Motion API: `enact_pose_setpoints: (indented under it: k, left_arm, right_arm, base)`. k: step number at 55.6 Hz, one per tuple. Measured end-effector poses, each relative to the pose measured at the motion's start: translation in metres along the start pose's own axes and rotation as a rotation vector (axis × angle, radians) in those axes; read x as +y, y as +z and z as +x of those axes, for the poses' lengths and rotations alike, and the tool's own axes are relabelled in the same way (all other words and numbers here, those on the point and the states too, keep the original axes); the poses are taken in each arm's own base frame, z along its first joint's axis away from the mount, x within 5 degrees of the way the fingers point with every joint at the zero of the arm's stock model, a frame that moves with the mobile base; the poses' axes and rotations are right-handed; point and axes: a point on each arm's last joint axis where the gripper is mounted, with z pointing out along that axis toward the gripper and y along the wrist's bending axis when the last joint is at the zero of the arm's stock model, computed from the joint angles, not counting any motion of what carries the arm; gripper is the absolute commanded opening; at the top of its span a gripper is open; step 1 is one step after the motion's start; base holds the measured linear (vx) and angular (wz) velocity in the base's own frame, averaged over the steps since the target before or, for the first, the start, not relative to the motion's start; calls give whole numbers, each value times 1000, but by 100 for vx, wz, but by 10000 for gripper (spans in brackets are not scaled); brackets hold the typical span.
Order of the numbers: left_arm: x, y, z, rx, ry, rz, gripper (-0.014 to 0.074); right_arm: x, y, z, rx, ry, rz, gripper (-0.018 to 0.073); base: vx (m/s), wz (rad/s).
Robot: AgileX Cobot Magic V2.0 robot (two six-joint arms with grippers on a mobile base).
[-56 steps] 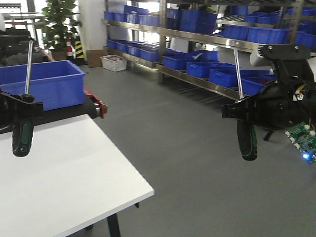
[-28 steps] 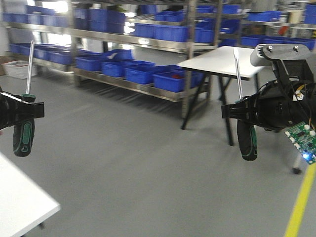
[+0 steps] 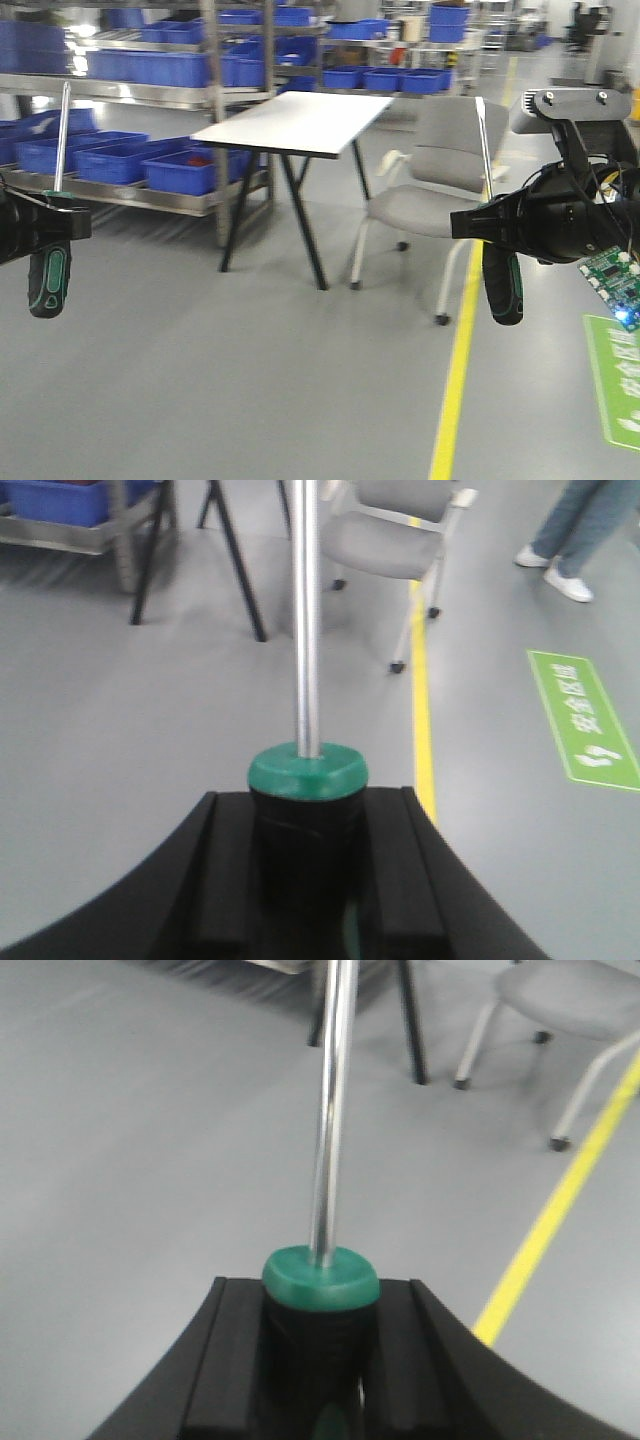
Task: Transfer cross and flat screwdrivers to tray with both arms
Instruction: 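Hold both screwdrivers raised while the base turns away from the table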
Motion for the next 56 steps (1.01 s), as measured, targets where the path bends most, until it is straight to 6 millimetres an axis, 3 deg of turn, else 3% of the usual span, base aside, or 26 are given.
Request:
enact_pose_setpoints:
  k: [27,56]
  left_arm:
    - [0,0,0,0,0,0,0]
    - [0,0,0,0,0,0,0]
  right_arm:
    - [0,0,0,0,0,0,-8]
    - [0,0,0,0,0,0,-8]
  base:
    - [26,-40]
    - [37,6]
